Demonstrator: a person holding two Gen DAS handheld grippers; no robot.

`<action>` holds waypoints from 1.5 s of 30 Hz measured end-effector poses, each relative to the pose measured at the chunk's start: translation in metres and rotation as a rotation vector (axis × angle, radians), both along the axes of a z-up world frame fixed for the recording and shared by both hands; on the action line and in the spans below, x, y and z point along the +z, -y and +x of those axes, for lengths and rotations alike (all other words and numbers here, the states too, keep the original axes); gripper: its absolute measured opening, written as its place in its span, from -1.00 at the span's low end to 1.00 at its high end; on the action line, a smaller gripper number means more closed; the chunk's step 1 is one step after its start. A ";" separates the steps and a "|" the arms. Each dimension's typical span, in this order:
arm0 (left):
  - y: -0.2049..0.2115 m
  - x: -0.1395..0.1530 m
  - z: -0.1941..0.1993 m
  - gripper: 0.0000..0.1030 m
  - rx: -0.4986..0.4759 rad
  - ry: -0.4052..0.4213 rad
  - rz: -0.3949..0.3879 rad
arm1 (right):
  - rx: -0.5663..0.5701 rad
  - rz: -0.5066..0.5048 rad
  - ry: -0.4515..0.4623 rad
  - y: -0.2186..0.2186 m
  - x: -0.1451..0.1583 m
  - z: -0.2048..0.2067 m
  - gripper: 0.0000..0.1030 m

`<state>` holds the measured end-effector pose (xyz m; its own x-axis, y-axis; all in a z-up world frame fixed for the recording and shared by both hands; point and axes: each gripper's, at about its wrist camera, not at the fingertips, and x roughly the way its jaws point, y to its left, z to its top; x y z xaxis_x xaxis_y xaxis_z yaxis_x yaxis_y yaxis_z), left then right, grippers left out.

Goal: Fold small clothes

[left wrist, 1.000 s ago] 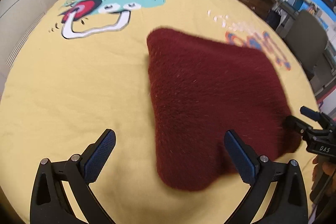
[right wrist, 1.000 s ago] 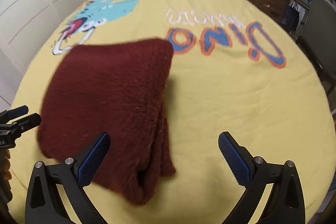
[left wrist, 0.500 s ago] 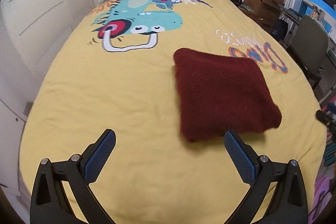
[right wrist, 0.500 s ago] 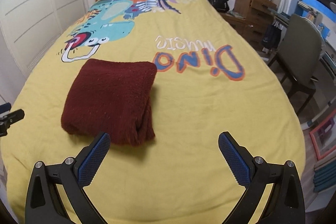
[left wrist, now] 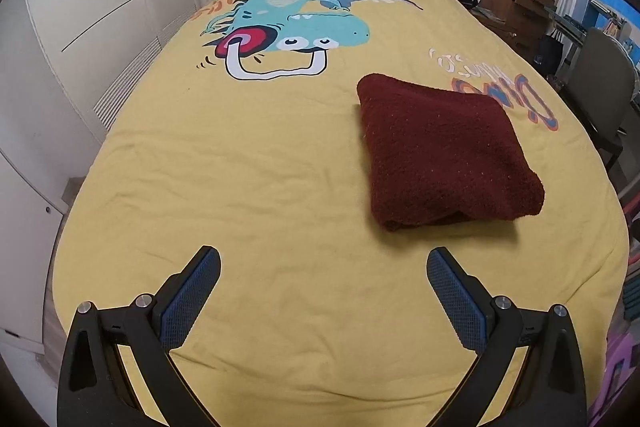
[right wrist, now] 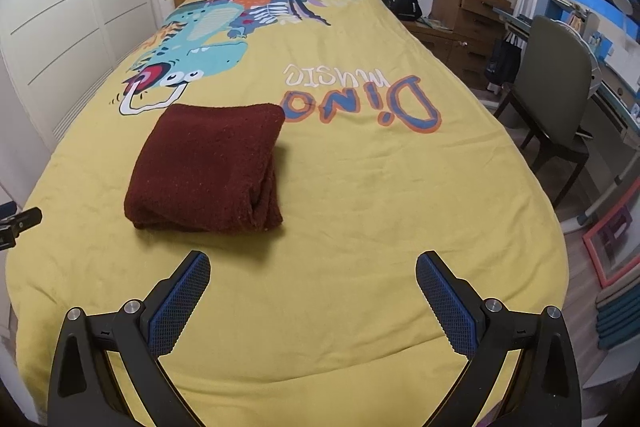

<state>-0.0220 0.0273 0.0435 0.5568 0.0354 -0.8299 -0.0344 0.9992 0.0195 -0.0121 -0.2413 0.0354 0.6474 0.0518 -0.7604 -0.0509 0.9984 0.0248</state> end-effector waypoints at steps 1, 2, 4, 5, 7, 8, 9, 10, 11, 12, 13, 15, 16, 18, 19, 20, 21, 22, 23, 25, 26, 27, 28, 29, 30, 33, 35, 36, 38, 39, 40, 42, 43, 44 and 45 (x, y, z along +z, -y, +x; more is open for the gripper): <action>0.000 0.000 -0.001 0.98 0.001 0.000 0.001 | 0.001 -0.001 0.001 0.000 0.001 0.000 0.99; 0.001 0.000 -0.002 0.98 0.001 -0.001 0.001 | 0.000 -0.002 0.002 0.000 0.001 0.000 0.99; 0.000 0.000 -0.003 0.98 0.000 -0.002 -0.004 | 0.000 -0.003 0.004 -0.001 0.002 -0.001 0.99; 0.000 0.000 -0.003 0.98 0.002 -0.002 -0.004 | 0.000 -0.002 0.003 -0.001 0.002 -0.001 0.99; -0.002 0.000 -0.003 0.98 0.004 -0.003 -0.004 | 0.001 -0.003 0.004 -0.001 0.002 -0.001 0.99; -0.002 -0.001 -0.003 0.98 0.003 -0.004 -0.006 | 0.002 -0.004 0.003 -0.001 0.002 -0.001 0.99; -0.002 -0.001 -0.003 0.98 0.003 -0.006 -0.008 | 0.003 -0.005 0.003 -0.002 0.002 -0.002 0.99; -0.003 -0.002 -0.003 0.98 0.002 -0.006 -0.007 | 0.003 -0.006 0.003 -0.002 0.003 -0.002 0.99; -0.002 -0.002 -0.003 0.98 0.003 -0.007 -0.004 | 0.002 -0.005 0.002 -0.002 0.002 -0.002 0.99; -0.003 -0.002 -0.003 0.98 0.001 -0.008 -0.005 | 0.003 -0.005 0.001 -0.002 0.002 -0.002 0.99; -0.002 -0.002 -0.003 0.98 0.000 -0.010 -0.007 | 0.003 -0.005 0.001 -0.002 0.003 -0.003 0.99; -0.002 -0.002 -0.003 0.98 0.000 -0.012 -0.005 | 0.005 -0.009 -0.001 -0.003 0.004 -0.003 0.99; -0.002 -0.002 -0.003 0.98 0.000 -0.013 -0.004 | 0.006 -0.011 -0.002 -0.004 0.004 -0.002 0.99; -0.002 -0.003 -0.003 0.98 -0.002 -0.015 -0.006 | 0.006 -0.013 -0.006 -0.004 0.004 -0.002 0.99; -0.002 -0.004 -0.002 0.98 -0.002 -0.020 -0.007 | 0.007 -0.014 -0.008 -0.005 0.003 -0.001 0.99; -0.002 -0.004 -0.002 0.98 -0.004 -0.023 -0.011 | 0.008 -0.015 -0.010 -0.005 0.003 -0.001 0.99; -0.001 -0.005 -0.002 0.98 -0.006 -0.025 -0.015 | 0.009 -0.015 -0.012 -0.005 0.002 0.000 0.99; -0.002 -0.006 -0.002 0.98 -0.006 -0.026 -0.014 | 0.011 -0.016 -0.014 -0.005 0.002 0.000 0.99; -0.001 -0.006 -0.002 0.98 -0.005 -0.028 -0.010 | 0.011 -0.017 -0.015 -0.005 0.002 0.000 0.99; -0.001 -0.007 -0.002 0.98 -0.005 -0.031 -0.008 | 0.012 -0.018 -0.017 -0.005 0.002 0.001 0.99; -0.001 -0.007 -0.002 0.98 -0.004 -0.033 -0.008 | 0.013 -0.018 -0.018 -0.005 0.002 0.001 0.99; -0.001 -0.007 -0.002 0.98 -0.005 -0.034 -0.007 | 0.014 -0.019 -0.020 -0.006 0.001 0.002 0.99; -0.001 -0.007 -0.002 0.98 -0.006 -0.034 -0.005 | 0.016 -0.021 -0.021 -0.006 0.001 0.003 0.99; 0.000 -0.007 -0.002 0.98 -0.007 -0.034 -0.002 | 0.019 -0.022 -0.023 -0.006 0.001 0.003 0.99; 0.000 -0.007 -0.002 0.98 -0.007 -0.034 0.000 | 0.022 -0.023 -0.023 -0.007 0.001 0.003 0.99; 0.000 -0.008 -0.002 0.98 -0.001 -0.037 0.004 | 0.030 -0.025 -0.027 -0.008 0.000 0.004 0.99; 0.000 -0.008 -0.002 0.98 -0.002 -0.036 0.001 | 0.034 -0.028 -0.030 -0.008 -0.001 0.004 0.99; -0.001 -0.008 -0.002 0.98 -0.004 -0.037 0.000 | 0.036 -0.029 -0.030 -0.009 -0.001 0.005 0.99; 0.000 -0.009 -0.002 0.98 -0.003 -0.037 0.000 | 0.038 -0.031 -0.032 -0.009 -0.001 0.005 0.99; -0.001 -0.009 -0.002 0.98 -0.004 -0.035 -0.001 | 0.038 -0.033 -0.032 -0.009 -0.001 0.006 0.99; -0.001 -0.009 -0.002 0.98 -0.003 -0.035 -0.003 | 0.038 -0.033 -0.032 -0.009 -0.001 0.006 0.99; -0.001 -0.009 -0.002 0.98 -0.001 -0.036 -0.005 | 0.037 -0.034 -0.031 -0.009 -0.001 0.006 0.99; 0.000 -0.009 -0.002 0.98 0.000 -0.036 -0.005 | 0.038 -0.035 -0.031 -0.009 -0.001 0.006 0.99; 0.000 -0.009 -0.002 0.98 0.002 -0.035 -0.004 | 0.039 -0.035 -0.032 -0.009 -0.001 0.006 0.99; 0.001 -0.009 -0.003 0.98 0.004 -0.034 0.000 | 0.041 -0.038 -0.033 -0.009 -0.001 0.007 0.99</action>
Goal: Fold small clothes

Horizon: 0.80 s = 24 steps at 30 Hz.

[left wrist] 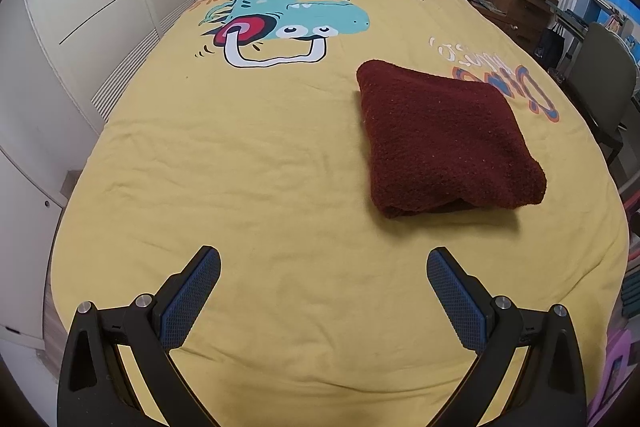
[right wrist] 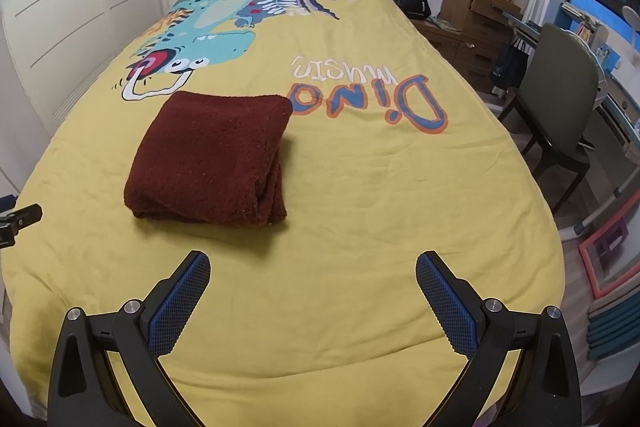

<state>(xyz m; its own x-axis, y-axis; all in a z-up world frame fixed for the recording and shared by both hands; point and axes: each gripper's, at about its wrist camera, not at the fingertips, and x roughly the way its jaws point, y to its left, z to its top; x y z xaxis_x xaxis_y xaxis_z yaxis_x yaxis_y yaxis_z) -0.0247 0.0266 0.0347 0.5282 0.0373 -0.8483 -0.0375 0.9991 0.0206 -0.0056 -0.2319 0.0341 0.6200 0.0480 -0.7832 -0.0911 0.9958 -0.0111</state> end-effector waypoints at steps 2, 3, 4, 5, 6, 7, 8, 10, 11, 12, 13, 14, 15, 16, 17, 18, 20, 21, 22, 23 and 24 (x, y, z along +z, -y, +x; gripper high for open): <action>0.001 0.000 -0.001 0.98 0.001 0.000 -0.002 | -0.001 -0.004 -0.001 0.001 0.000 0.000 0.99; 0.001 0.001 -0.001 0.98 0.003 0.001 -0.005 | -0.002 -0.005 -0.001 0.001 0.000 0.001 0.99; 0.001 0.001 -0.002 0.98 0.004 0.003 -0.005 | -0.003 -0.005 -0.001 0.001 0.000 0.001 0.99; 0.001 0.001 -0.002 0.98 0.003 0.004 -0.003 | -0.003 -0.006 -0.001 0.002 0.000 0.001 0.99; 0.001 0.001 -0.002 0.98 0.003 0.004 -0.001 | -0.004 -0.007 -0.001 0.003 0.000 0.001 0.99; 0.001 0.001 -0.003 0.98 0.003 0.005 -0.001 | -0.004 -0.008 -0.001 0.003 0.000 0.001 0.99; 0.001 0.001 -0.003 0.98 0.004 0.004 -0.004 | -0.005 -0.008 -0.001 0.004 0.000 0.001 0.99; 0.000 0.001 -0.003 0.98 0.005 0.004 -0.006 | -0.005 -0.008 -0.002 0.004 0.000 0.002 0.99; 0.000 0.001 -0.003 0.98 0.004 0.004 -0.006 | -0.005 -0.010 -0.003 0.004 -0.001 0.002 0.99; -0.001 0.001 -0.003 0.98 0.003 0.004 -0.007 | -0.006 -0.010 -0.003 0.004 -0.001 0.002 0.99; -0.001 0.001 -0.003 0.98 0.004 0.003 -0.007 | -0.006 -0.008 -0.003 0.004 -0.001 0.002 0.99; -0.001 0.001 -0.003 0.98 0.004 0.003 -0.007 | -0.005 -0.007 -0.004 0.004 -0.002 0.002 0.99; -0.001 0.001 -0.003 0.98 0.004 0.003 -0.007 | -0.003 -0.008 -0.003 0.005 -0.002 0.001 0.99; 0.000 0.001 -0.003 0.98 0.004 0.003 -0.007 | -0.001 -0.008 -0.003 0.005 -0.001 0.001 0.99; 0.000 0.001 -0.003 0.98 0.004 0.002 -0.007 | 0.000 -0.007 -0.002 0.005 -0.001 0.001 0.99; 0.000 0.001 -0.003 0.98 0.004 0.002 -0.006 | 0.001 -0.007 -0.001 0.005 -0.001 0.001 0.99; 0.000 0.000 -0.003 0.98 0.004 0.002 -0.007 | 0.001 -0.007 -0.002 0.005 -0.001 0.001 0.99; -0.001 0.000 -0.003 0.98 0.003 0.001 -0.006 | 0.001 -0.007 -0.002 0.005 -0.001 0.001 0.99; 0.000 0.000 -0.003 0.98 0.004 0.002 -0.007 | 0.000 -0.007 -0.003 0.005 -0.001 0.001 0.99; 0.000 0.000 -0.003 0.98 0.003 0.002 -0.007 | 0.000 -0.006 -0.004 0.005 -0.001 0.001 0.99; 0.000 0.000 -0.003 0.98 0.002 0.002 -0.008 | 0.001 -0.006 -0.005 0.005 -0.002 0.001 0.99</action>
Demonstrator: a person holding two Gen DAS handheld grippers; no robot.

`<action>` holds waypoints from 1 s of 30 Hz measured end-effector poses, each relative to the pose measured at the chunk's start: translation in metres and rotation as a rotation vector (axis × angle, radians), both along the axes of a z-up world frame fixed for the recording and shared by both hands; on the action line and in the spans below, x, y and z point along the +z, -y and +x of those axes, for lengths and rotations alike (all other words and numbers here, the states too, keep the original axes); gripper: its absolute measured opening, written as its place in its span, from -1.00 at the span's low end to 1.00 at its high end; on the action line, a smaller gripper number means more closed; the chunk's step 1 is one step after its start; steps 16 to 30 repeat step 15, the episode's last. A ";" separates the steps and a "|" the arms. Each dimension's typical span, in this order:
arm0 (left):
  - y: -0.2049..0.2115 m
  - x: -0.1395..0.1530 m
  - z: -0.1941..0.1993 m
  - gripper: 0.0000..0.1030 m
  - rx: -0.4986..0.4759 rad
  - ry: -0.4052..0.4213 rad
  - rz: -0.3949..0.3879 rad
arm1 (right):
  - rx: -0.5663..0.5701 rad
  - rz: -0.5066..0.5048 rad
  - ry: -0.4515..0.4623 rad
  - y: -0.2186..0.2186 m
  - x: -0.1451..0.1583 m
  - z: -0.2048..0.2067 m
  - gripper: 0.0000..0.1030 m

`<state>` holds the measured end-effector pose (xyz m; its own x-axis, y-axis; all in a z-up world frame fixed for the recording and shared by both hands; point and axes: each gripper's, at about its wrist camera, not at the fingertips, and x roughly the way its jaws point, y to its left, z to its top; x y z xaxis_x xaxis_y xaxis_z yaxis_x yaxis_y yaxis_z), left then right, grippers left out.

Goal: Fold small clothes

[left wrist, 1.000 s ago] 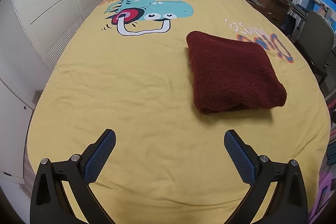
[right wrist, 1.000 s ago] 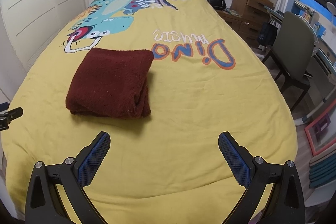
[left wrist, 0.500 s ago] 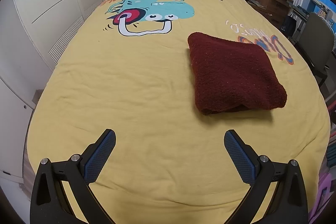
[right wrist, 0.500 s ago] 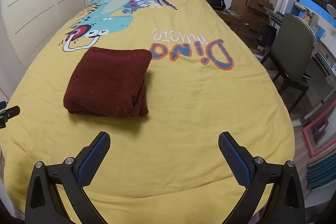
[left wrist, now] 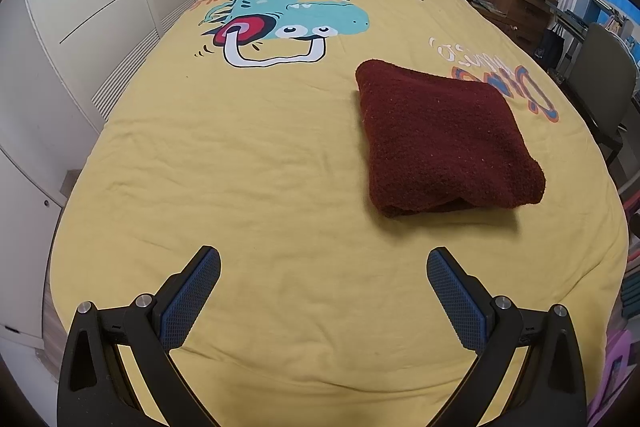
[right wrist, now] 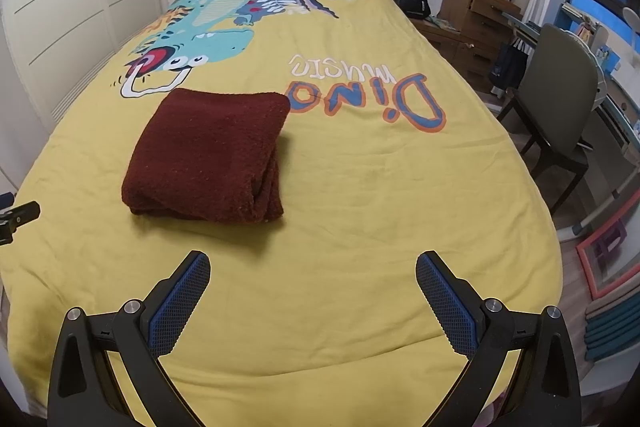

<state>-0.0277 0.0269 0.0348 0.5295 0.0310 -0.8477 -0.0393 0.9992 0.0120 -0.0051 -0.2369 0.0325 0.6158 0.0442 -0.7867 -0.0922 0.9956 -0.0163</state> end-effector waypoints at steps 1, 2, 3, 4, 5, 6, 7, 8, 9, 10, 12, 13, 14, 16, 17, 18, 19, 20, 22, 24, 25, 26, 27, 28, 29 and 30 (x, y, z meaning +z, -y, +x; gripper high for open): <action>0.000 0.000 0.000 0.98 -0.001 0.000 0.000 | 0.000 0.000 -0.001 0.000 0.000 0.000 0.99; 0.000 -0.001 0.000 0.98 -0.002 -0.001 0.001 | 0.000 0.000 -0.003 0.000 0.000 -0.001 0.99; 0.000 -0.001 0.000 0.98 -0.003 0.000 0.002 | 0.001 0.001 -0.004 0.001 -0.001 -0.001 0.99; 0.001 -0.001 0.000 0.98 -0.004 0.000 0.003 | 0.000 0.001 -0.005 0.000 -0.001 0.000 0.99; 0.001 -0.001 0.000 0.98 -0.006 0.000 0.003 | 0.000 0.002 -0.005 0.001 -0.002 -0.001 0.99; 0.001 -0.001 0.000 0.98 -0.007 0.000 0.003 | 0.000 0.002 -0.006 0.001 -0.002 0.000 0.99; 0.001 -0.001 0.000 0.98 -0.007 0.000 0.002 | 0.000 0.002 -0.007 0.001 -0.002 0.000 0.99; 0.001 -0.002 0.000 0.98 -0.008 0.000 0.001 | 0.001 0.002 -0.007 0.001 -0.002 0.000 0.99; 0.002 -0.002 0.000 0.98 -0.009 0.000 -0.001 | 0.001 0.002 -0.008 0.001 -0.002 0.000 0.99; 0.002 -0.002 0.000 0.98 -0.008 0.000 -0.001 | 0.000 0.002 -0.008 0.001 -0.003 0.000 0.99; 0.002 -0.002 0.000 0.98 -0.009 0.000 -0.002 | -0.002 0.003 -0.009 0.001 -0.004 0.000 0.99; 0.002 -0.002 0.000 0.98 -0.009 0.000 -0.002 | -0.001 0.004 -0.009 0.001 -0.004 0.000 0.99; 0.002 -0.002 0.000 0.98 -0.008 -0.001 -0.001 | -0.001 0.003 -0.009 0.001 -0.004 0.000 0.99; 0.001 -0.002 0.000 0.98 -0.009 -0.001 -0.002 | 0.000 0.002 -0.010 0.001 -0.004 0.000 0.99; 0.001 -0.002 0.000 0.98 -0.009 -0.001 -0.002 | 0.000 0.002 -0.010 0.001 -0.004 0.000 0.99; 0.001 -0.002 0.000 0.98 -0.009 -0.001 -0.002 | 0.000 0.002 -0.010 0.001 -0.004 0.000 0.99; 0.001 -0.002 0.000 0.98 -0.009 -0.001 -0.002 | 0.000 0.002 -0.010 0.001 -0.004 0.000 0.99; 0.001 -0.002 0.000 0.98 -0.009 -0.001 -0.002 | 0.000 0.002 -0.010 0.001 -0.004 0.000 0.99; 0.001 -0.002 0.000 0.98 -0.009 -0.001 -0.002 | 0.000 0.002 -0.010 0.001 -0.004 0.000 0.99; 0.001 -0.002 0.000 0.98 -0.009 -0.001 -0.002 | 0.000 0.002 -0.010 0.001 -0.004 0.000 0.99; 0.001 -0.002 0.000 0.98 -0.009 -0.001 -0.002 | 0.000 0.002 -0.010 0.001 -0.004 0.000 0.99; 0.001 -0.002 0.000 0.98 -0.009 -0.001 -0.002 | 0.000 0.002 -0.010 0.001 -0.004 0.000 0.99; 0.001 -0.002 0.000 0.98 -0.009 -0.001 -0.002 | 0.000 0.002 -0.010 0.001 -0.004 0.000 0.99; 0.001 -0.002 0.000 0.98 -0.009 -0.001 -0.002 | 0.000 0.002 -0.010 0.001 -0.004 0.000 0.99; 0.001 -0.002 0.000 0.98 -0.009 -0.001 -0.002 | 0.000 0.002 -0.010 0.001 -0.004 0.000 0.99; 0.001 -0.002 0.000 0.98 -0.009 -0.001 -0.002 | 0.000 0.002 -0.010 0.001 -0.004 0.000 0.99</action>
